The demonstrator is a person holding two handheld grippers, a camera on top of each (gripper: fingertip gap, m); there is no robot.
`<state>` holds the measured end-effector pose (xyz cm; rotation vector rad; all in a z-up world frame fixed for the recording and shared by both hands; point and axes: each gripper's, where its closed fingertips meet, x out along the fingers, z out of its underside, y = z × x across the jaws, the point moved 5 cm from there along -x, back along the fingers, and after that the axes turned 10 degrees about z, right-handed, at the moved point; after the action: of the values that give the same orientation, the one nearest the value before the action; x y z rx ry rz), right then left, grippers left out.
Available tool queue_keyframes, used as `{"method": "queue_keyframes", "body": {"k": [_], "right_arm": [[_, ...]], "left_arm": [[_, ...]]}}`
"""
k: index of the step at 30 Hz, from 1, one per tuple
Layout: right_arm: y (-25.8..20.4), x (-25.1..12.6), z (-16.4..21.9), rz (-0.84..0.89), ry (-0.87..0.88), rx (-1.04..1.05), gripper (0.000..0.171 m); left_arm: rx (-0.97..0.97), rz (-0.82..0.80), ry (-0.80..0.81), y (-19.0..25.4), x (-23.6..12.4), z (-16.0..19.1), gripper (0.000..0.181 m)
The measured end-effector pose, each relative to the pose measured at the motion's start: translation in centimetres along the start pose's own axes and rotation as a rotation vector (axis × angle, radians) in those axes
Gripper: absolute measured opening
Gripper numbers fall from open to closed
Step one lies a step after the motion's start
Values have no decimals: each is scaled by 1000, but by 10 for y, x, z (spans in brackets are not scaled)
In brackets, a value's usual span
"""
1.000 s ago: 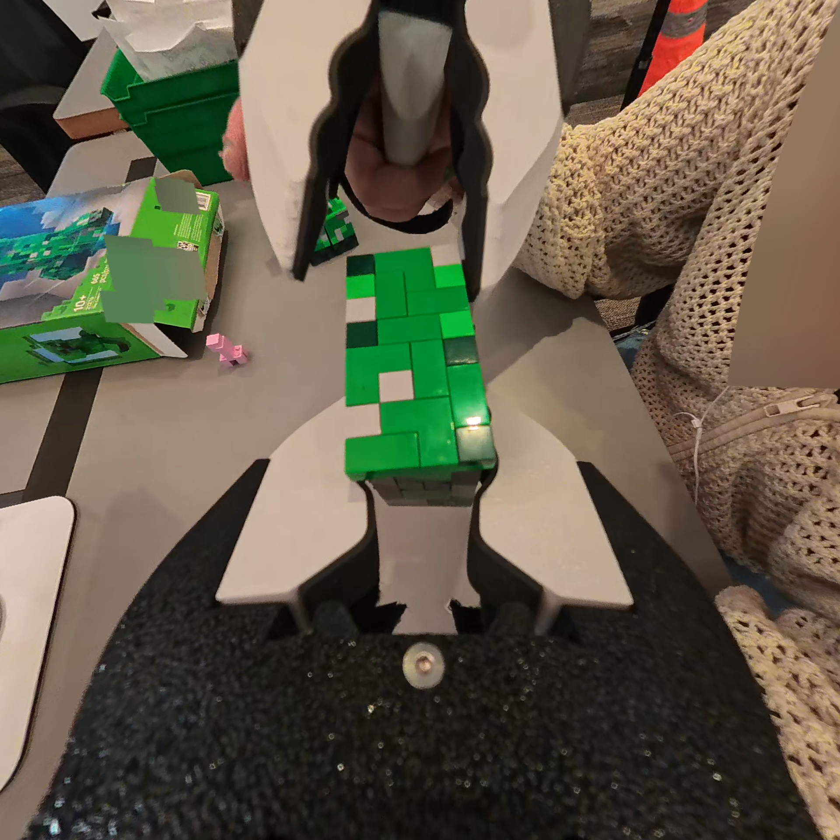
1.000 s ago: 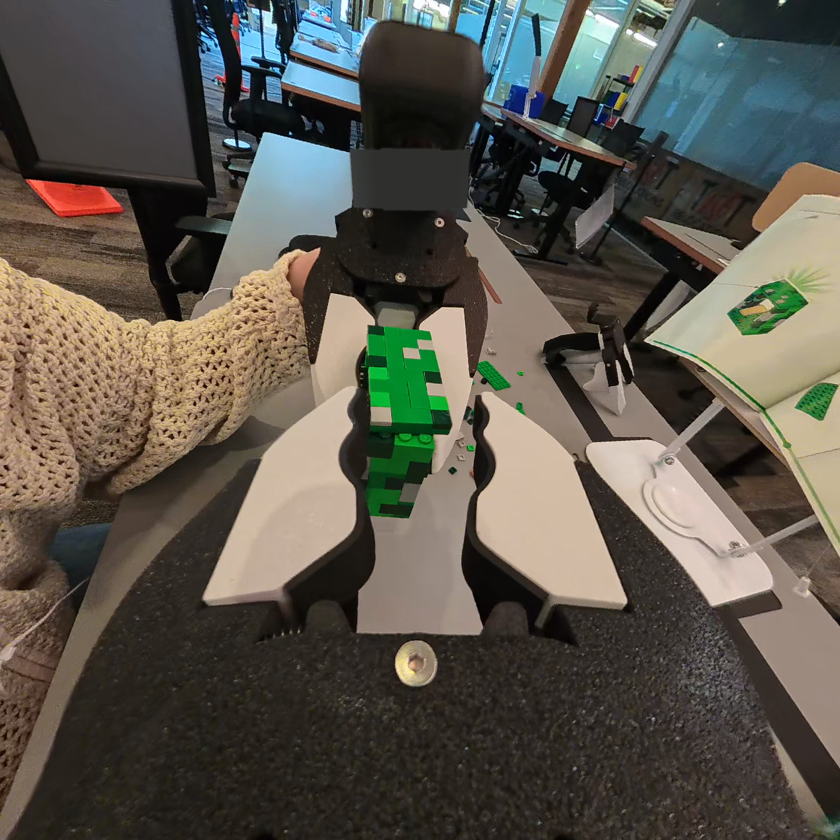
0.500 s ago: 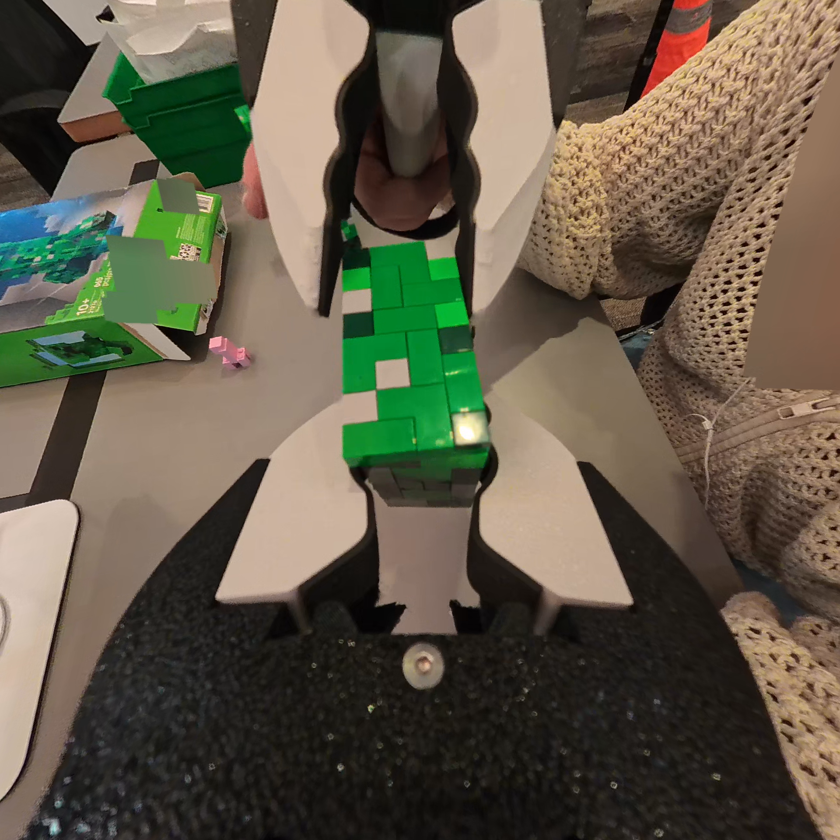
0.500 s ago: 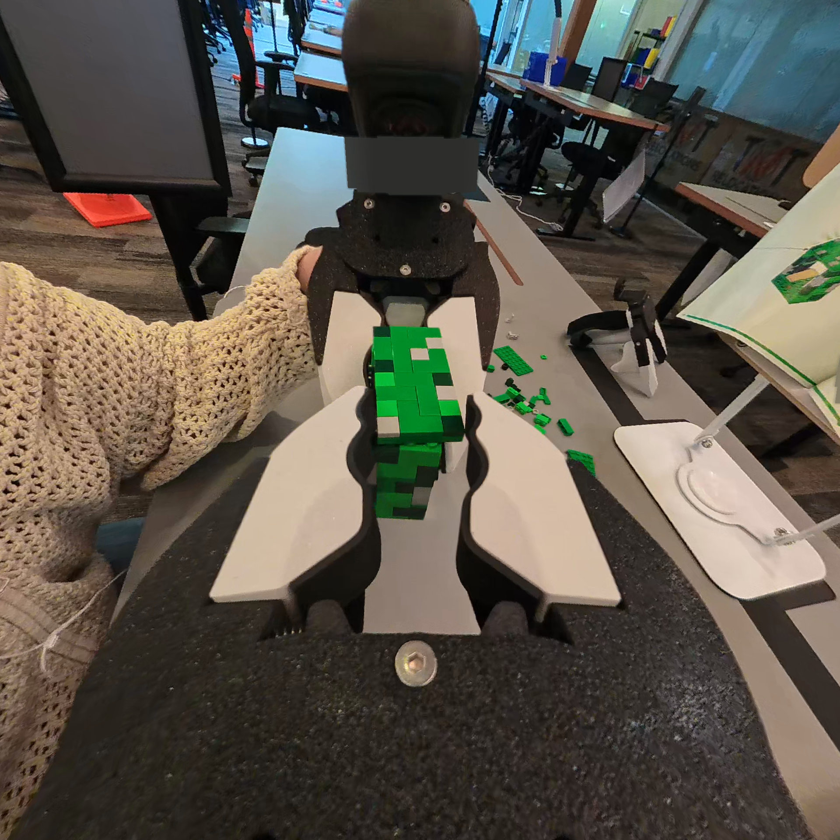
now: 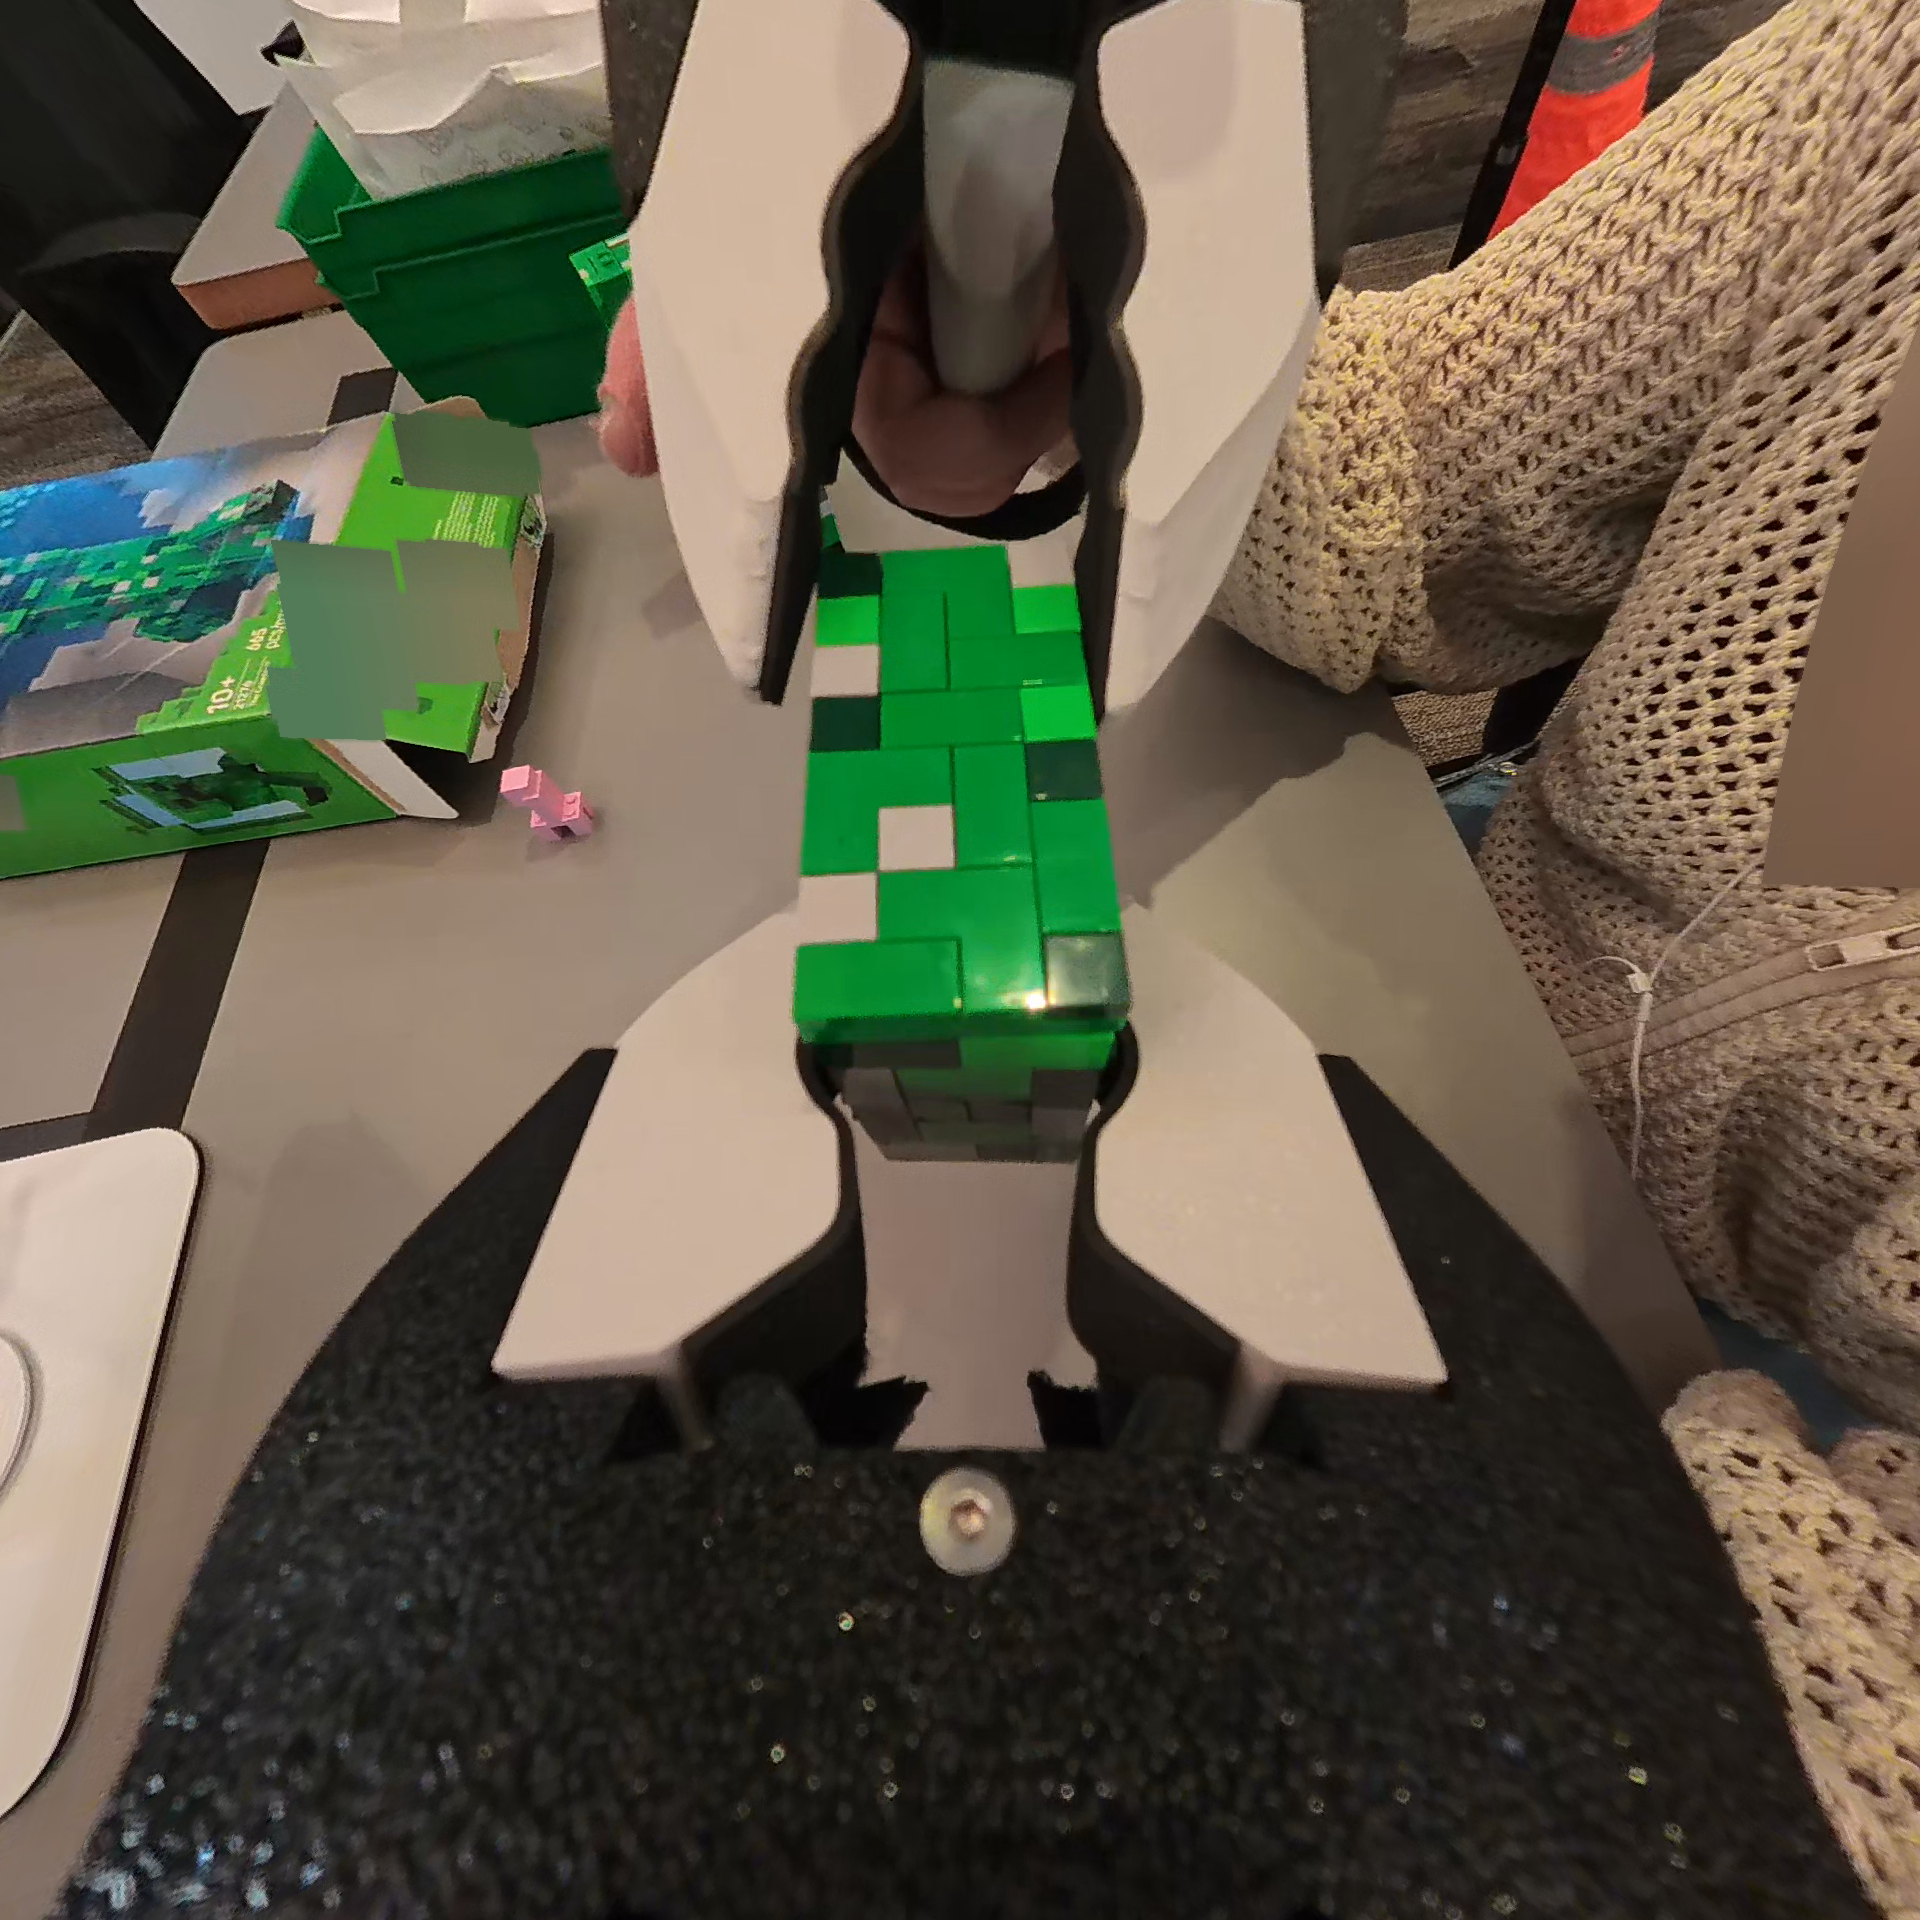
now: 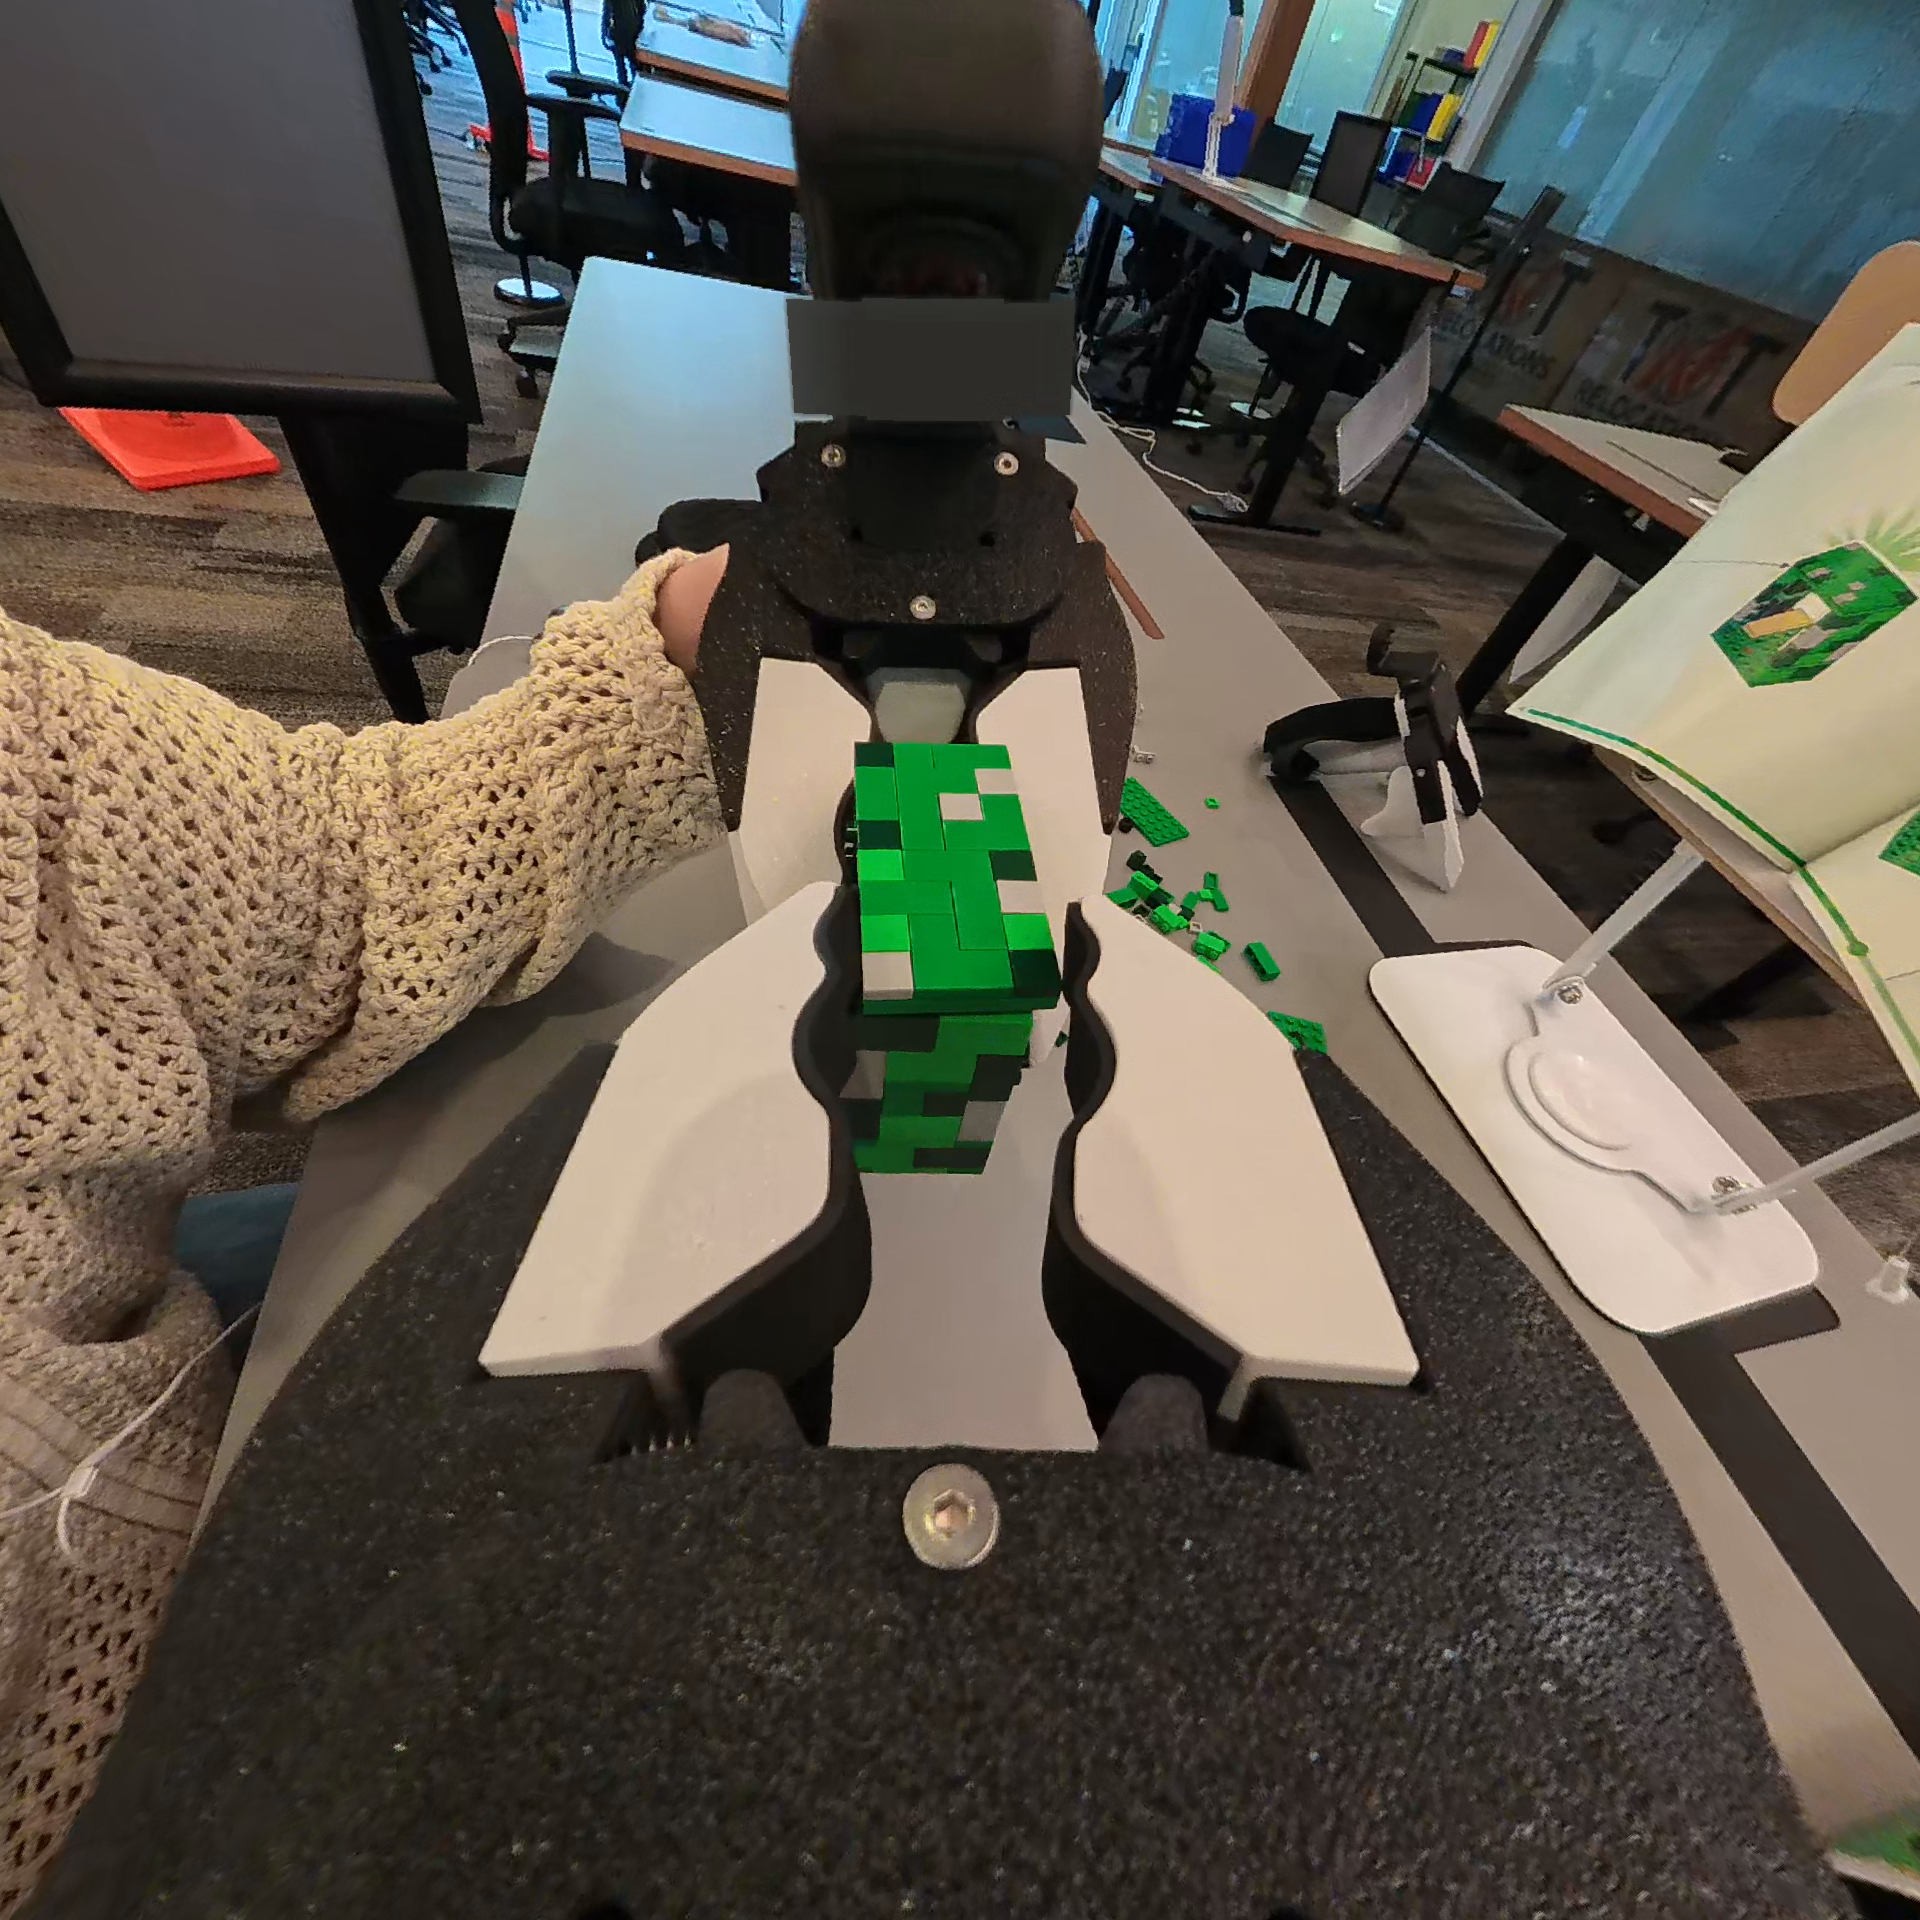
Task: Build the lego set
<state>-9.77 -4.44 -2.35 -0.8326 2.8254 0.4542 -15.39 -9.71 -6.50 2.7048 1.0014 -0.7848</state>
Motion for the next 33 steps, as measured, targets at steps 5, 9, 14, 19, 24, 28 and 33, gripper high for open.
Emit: {"method": "queue_keyframes", "body": {"k": [5, 9, 14, 19, 24, 28, 33], "right_arm": [[0, 0, -1, 8, 5, -7, 40], [3, -10, -7, 24, 60, -79, 58], [-11, -32, -10, 89, 227, -567, 76], [-38, -24, -7, 188, 207, -927, 77], [-40, -9, 1, 239, 152, -1020, 84], [-41, -8, 1, 220, 161, -1008, 86], [-39, -7, 6, 203, 84, -978, 88]], "left_arm": [[-4, 0, 4, -1, 0, 0, 43], [-10, 9, 20, 0, -3, 0, 43], [-12, 122, 131, 9, -10, -5, 43], [-7, 219, 209, 16, -15, -7, 43], [-8, 285, 219, 22, -15, -6, 43], [-21, 310, 208, 23, -12, -5, 43], [-26, 319, 192, 22, -8, -3, 43]]}}
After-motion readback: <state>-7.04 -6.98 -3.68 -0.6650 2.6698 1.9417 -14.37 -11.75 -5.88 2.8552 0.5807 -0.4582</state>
